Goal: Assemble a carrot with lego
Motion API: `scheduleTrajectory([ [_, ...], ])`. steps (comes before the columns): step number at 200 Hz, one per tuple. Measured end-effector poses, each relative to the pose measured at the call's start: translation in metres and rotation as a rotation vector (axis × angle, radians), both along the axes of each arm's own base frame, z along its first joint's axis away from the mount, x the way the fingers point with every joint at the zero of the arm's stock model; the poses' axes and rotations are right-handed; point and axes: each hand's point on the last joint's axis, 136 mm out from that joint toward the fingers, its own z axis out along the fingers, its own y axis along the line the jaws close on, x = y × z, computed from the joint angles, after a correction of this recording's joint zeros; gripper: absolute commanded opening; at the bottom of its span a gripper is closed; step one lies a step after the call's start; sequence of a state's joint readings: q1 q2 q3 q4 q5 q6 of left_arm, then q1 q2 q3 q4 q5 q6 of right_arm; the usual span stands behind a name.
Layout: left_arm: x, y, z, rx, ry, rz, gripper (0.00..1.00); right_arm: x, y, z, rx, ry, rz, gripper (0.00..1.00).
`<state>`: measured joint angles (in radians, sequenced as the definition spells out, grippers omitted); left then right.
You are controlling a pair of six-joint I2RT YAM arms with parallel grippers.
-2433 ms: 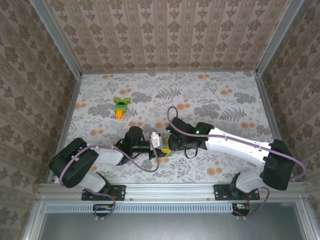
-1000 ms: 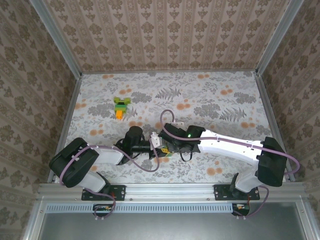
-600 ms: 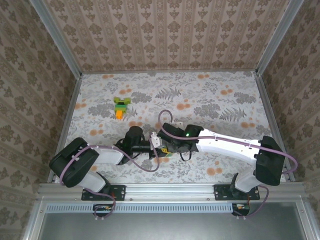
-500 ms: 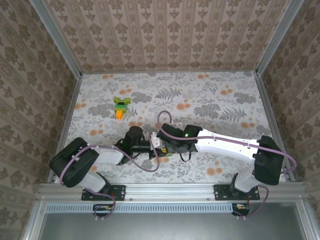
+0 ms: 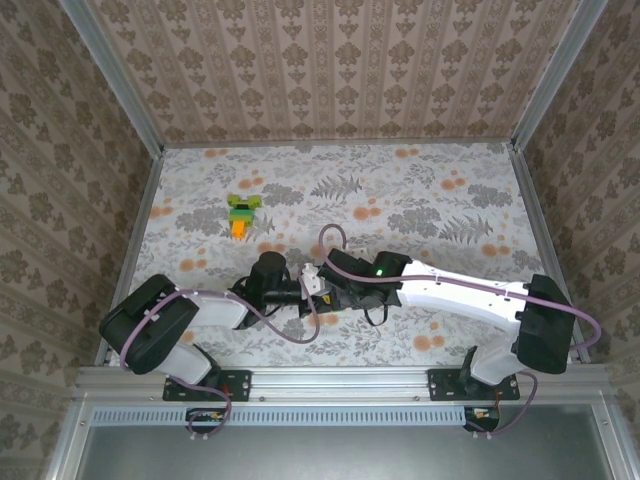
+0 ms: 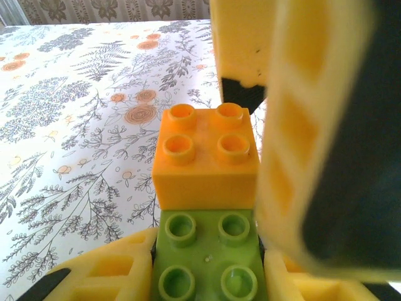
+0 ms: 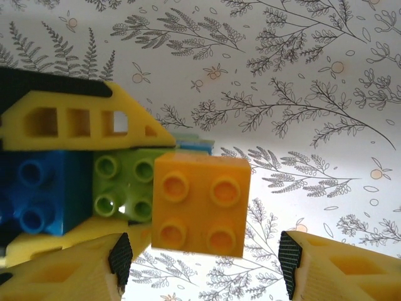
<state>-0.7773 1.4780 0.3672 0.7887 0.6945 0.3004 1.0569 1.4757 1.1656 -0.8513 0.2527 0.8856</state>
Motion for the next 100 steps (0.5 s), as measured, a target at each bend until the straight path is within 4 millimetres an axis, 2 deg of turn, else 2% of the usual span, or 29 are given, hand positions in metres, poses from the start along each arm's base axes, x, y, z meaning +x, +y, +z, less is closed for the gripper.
scheduleTrajectory([
  [28,0.001,0.0,0.0,0.001,-0.003,0.006,0.27,-0.003,-0.006,0.01,0.012,-0.008,0.0,0.67],
  [73,0.002,0.0,0.0,0.002,-0.003,0.009,0.27,-0.005,-0.019,0.038,0.051,-0.065,0.005,0.67],
  [100,0.006,0.002,0.0,0.0,0.014,0.028,0.29,-0.001,-0.037,0.068,0.048,-0.133,-0.007,0.67],
])
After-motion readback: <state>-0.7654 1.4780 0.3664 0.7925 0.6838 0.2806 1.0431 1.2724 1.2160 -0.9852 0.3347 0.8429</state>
